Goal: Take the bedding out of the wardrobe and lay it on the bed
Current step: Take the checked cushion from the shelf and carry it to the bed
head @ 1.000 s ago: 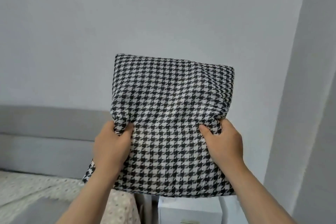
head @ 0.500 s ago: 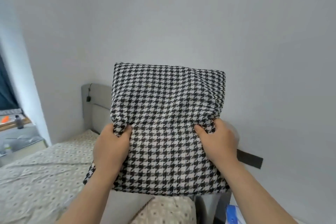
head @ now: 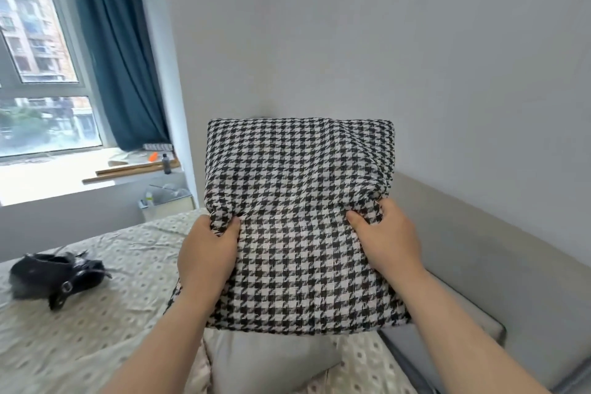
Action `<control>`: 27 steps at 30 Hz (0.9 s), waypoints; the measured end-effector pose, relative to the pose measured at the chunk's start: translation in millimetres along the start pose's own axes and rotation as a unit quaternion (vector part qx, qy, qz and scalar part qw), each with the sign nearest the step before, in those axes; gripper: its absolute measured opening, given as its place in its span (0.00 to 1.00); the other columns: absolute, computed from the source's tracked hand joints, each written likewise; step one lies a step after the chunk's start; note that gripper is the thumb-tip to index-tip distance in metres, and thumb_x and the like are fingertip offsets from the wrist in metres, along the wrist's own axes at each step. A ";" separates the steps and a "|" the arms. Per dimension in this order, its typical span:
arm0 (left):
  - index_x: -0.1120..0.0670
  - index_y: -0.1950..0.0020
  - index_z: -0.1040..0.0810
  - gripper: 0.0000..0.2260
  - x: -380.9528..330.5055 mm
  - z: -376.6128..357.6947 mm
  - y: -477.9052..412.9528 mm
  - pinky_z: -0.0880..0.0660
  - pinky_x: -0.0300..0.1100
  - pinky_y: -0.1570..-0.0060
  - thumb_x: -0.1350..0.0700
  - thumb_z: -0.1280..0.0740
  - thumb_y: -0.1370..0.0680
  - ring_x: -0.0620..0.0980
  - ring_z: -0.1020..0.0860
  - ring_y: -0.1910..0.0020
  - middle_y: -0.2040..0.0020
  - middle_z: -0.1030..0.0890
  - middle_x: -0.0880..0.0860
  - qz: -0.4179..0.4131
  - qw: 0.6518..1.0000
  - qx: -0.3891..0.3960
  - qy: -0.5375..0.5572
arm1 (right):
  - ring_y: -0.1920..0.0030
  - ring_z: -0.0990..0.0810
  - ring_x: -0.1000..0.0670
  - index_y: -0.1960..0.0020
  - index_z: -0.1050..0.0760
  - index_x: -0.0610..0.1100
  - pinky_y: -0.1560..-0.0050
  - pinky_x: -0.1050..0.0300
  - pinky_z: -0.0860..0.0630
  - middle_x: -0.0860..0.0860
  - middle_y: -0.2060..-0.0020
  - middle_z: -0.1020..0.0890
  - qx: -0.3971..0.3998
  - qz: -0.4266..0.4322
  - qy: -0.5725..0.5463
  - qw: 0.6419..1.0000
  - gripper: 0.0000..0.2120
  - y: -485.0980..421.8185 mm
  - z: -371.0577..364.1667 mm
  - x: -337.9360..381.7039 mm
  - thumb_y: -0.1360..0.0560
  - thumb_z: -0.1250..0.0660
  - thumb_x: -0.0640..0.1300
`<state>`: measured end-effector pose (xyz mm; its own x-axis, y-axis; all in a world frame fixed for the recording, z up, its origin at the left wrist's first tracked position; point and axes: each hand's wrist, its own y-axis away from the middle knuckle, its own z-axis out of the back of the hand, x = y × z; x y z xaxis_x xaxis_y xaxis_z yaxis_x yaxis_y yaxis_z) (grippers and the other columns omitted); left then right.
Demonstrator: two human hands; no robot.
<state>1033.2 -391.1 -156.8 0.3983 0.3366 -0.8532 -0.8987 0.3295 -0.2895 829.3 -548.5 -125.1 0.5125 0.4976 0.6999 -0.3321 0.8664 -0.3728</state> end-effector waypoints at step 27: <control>0.50 0.45 0.24 0.12 237.8 -244.5 -65.4 0.24 0.49 0.53 0.45 0.35 0.22 0.47 0.21 0.54 0.53 0.20 0.44 0.227 0.970 -0.022 -0.089 | 0.39 0.23 0.45 0.29 0.33 0.40 0.39 0.48 0.28 0.45 0.35 0.23 0.277 -0.012 0.013 0.961 0.33 -150.6 -322.6 -221.5 0.26 0.32 0.59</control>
<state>1141.8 -548.3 -446.9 -0.0188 0.5861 -0.8100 -0.9942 0.0745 0.0770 1021.4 -775.9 -420.5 0.5424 0.4840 0.6867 -0.6867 0.7263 0.0305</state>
